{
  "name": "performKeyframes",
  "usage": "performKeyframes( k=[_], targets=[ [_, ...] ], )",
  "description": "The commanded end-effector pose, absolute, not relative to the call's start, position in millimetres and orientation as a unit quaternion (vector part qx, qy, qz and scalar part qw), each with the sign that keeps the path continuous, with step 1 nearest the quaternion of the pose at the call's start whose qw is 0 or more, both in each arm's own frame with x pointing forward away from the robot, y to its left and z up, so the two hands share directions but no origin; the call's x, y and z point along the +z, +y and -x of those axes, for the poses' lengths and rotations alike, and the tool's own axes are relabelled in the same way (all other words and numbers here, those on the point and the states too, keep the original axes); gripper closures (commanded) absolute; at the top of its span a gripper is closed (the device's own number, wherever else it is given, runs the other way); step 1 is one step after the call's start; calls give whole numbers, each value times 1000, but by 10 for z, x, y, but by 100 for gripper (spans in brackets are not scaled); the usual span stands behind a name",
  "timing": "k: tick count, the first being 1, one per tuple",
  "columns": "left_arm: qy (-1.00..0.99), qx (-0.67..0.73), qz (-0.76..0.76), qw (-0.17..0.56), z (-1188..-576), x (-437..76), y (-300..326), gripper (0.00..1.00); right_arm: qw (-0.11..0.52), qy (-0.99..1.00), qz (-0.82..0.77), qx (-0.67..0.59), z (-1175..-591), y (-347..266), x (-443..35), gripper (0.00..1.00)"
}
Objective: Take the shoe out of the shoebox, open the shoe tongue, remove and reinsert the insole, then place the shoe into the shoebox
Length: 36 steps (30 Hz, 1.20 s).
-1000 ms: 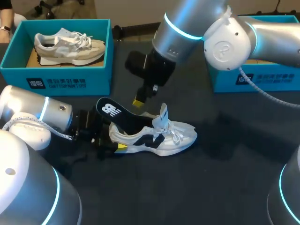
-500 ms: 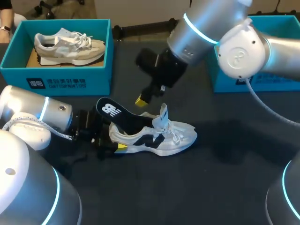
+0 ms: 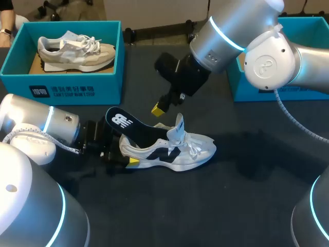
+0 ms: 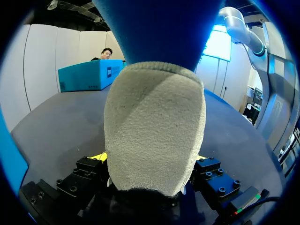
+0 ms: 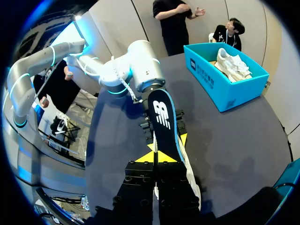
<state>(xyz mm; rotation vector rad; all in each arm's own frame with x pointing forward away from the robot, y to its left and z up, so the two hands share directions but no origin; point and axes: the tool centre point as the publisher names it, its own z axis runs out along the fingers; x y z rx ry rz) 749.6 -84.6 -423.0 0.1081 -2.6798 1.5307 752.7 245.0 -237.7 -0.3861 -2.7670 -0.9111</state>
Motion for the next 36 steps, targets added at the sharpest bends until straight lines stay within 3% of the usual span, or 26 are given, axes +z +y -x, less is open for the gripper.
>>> performKeyframes(
  k=[1,11,18,36],
  targets=[
    [-868,494,-36,27,-7490,-4234,-854,100,100,-937,131,-309,-7518,2447,-2383,100],
    [-868,494,-36,27,-7490,-4234,-854,100,111,-908,150,-375,-7643,2497,-2516,100],
    [-868,494,-36,27,-7490,-4234,-854,100,157,-901,141,-379,-7676,2540,-2659,100],
    [-868,494,-36,27,-7490,-4234,-854,100,203,-898,123,-371,-7835,2802,-2857,100]
  ],
)
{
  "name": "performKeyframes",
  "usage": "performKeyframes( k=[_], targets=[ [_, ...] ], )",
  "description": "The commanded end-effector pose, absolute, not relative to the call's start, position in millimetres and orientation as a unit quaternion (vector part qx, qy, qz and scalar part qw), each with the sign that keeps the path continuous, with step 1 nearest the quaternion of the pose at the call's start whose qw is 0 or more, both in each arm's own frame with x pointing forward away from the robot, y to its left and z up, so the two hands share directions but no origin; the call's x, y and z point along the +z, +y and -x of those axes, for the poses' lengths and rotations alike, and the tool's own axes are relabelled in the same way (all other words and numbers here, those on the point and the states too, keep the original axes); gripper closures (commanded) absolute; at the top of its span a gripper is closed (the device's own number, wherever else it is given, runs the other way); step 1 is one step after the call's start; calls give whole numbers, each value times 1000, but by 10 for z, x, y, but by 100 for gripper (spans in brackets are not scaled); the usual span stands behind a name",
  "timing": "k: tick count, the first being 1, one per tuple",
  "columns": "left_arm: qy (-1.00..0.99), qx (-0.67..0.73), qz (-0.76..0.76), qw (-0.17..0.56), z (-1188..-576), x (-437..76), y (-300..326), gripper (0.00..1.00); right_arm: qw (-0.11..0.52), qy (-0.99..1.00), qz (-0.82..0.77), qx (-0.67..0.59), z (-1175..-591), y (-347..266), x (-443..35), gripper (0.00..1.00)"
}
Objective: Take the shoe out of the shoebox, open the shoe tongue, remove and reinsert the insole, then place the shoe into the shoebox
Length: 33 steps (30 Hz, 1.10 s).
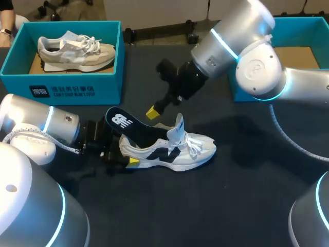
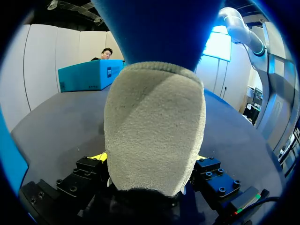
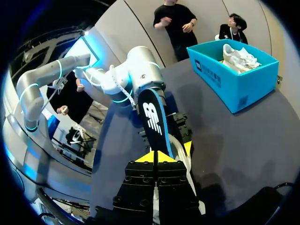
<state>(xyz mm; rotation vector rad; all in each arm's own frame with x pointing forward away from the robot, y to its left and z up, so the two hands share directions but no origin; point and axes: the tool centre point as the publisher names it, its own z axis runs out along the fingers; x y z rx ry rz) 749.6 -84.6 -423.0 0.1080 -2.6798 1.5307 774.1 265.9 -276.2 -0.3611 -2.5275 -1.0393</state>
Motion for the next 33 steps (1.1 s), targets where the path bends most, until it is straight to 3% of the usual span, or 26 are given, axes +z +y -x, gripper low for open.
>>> performKeyframes(
  k=[1,3,7,9,10,33],
  targets=[
    [-868,494,-36,27,-7490,-4234,-854,100,209,-896,122,-373,-7845,2818,-2870,93],
    [-868,494,-36,27,-7490,-4234,-854,100,216,-894,120,-374,-7860,2841,-2881,70],
    [-868,494,-36,27,-7490,-4234,-854,100,230,-889,114,-379,-7870,2863,-2879,53],
    [-868,494,-36,27,-7490,-4234,-854,100,235,-885,111,-386,-7868,2863,-2878,6],
    [-868,494,-36,27,-7490,-4234,-854,100,236,-885,111,-386,-7866,2864,-2877,0],
    [-868,494,-36,27,-7490,-4234,-854,100,266,-875,88,-395,-7748,3005,-2964,0]
  ],
)
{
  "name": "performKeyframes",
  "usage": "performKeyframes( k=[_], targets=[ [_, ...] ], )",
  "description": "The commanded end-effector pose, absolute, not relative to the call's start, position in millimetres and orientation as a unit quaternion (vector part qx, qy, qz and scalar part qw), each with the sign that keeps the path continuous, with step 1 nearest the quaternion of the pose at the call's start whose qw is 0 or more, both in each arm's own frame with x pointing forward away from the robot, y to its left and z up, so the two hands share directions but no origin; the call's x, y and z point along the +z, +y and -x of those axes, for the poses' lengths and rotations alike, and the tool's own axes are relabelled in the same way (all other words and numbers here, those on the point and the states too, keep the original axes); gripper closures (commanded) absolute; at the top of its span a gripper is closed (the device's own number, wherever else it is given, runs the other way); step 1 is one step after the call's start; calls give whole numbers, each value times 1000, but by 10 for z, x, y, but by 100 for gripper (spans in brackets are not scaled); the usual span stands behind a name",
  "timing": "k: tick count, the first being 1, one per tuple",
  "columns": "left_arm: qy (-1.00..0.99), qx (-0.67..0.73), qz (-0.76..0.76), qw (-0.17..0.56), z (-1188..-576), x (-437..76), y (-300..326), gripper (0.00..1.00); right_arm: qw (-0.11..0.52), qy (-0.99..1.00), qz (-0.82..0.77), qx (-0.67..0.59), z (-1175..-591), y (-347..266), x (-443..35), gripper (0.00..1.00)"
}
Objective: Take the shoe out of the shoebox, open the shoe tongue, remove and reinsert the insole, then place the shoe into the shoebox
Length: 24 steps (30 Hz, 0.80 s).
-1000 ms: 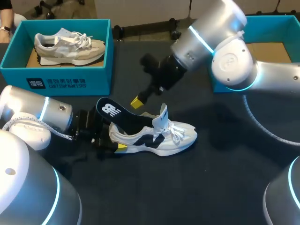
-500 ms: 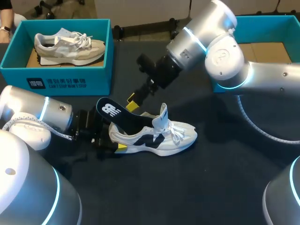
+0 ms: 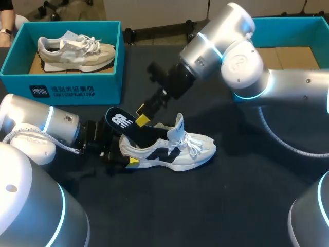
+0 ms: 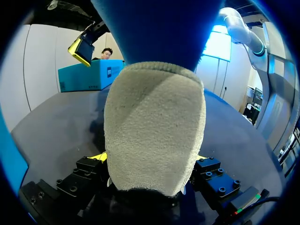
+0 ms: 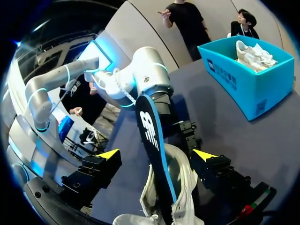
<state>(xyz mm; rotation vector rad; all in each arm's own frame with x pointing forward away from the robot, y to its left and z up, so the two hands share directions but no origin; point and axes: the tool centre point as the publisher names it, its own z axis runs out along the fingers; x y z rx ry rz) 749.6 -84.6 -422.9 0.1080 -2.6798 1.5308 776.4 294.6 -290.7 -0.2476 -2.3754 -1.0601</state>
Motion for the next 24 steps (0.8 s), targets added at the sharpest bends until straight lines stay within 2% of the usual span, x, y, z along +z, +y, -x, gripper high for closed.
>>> performKeyframes(
  k=[1,3,6,16,21,24],
  targets=[
    [-868,494,-36,27,-7490,-4234,-854,100,267,-874,87,-397,-7734,3015,-2968,0],
    [-868,494,-36,27,-7490,-4234,-854,100,269,-872,85,-399,-7711,3026,-2975,2],
    [-868,494,-36,27,-7490,-4234,-854,100,273,-871,81,-400,-7680,3062,-2967,13],
    [-868,494,-36,27,-7490,-4234,-854,100,281,-869,74,-401,-7599,3147,-3007,33],
    [-868,494,-36,27,-7490,-4234,-854,100,288,-867,63,-402,-7553,3174,-3022,40],
    [-868,494,-36,27,-7490,-4234,-854,100,292,-869,58,-395,-7546,3185,-3025,37]
  ],
)
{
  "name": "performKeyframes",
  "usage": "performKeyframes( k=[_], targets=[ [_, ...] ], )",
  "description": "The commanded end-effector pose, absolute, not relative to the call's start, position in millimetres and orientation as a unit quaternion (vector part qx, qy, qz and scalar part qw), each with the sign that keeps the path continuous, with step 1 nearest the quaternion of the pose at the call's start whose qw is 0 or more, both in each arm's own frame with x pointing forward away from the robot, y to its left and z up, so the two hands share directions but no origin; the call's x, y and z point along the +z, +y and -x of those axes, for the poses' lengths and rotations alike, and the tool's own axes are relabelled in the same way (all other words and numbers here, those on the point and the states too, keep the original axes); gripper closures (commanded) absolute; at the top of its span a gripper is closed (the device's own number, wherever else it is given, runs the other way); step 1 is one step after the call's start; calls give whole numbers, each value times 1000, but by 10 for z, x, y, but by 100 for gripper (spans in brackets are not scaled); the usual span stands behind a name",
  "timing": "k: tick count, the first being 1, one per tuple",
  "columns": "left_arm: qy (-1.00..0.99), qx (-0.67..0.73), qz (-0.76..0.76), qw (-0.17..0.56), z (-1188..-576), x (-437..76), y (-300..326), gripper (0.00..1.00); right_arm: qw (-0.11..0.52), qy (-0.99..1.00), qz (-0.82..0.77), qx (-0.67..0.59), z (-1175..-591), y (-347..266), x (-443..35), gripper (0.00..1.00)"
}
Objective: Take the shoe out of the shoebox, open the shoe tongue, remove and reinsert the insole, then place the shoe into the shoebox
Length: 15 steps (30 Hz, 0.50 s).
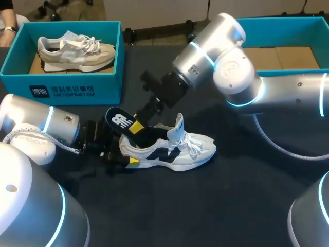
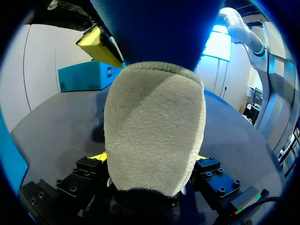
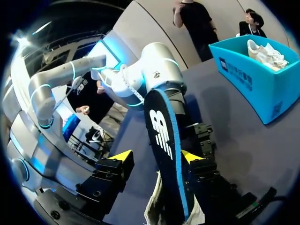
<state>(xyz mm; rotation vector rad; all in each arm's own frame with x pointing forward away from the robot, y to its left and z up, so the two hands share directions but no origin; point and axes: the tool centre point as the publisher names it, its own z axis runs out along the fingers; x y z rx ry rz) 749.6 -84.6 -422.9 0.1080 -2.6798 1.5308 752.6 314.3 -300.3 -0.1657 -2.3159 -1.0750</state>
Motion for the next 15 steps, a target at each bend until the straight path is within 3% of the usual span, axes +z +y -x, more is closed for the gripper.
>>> performKeyframes(
  k=[1,11,13,15],
  targets=[
    [-868,494,-36,27,-7490,-4234,-854,100,293,-870,57,-393,-7546,3186,-3027,38],
    [-868,494,-36,27,-7490,-4234,-854,100,301,-872,47,-382,-7580,3256,-3061,60],
    [-868,494,-36,27,-7490,-4234,-854,100,304,-872,47,-382,-7579,3265,-3080,67],
    [-868,494,-36,27,-7490,-4234,-854,100,305,-871,47,-381,-7579,3269,-3095,82]
  ],
)
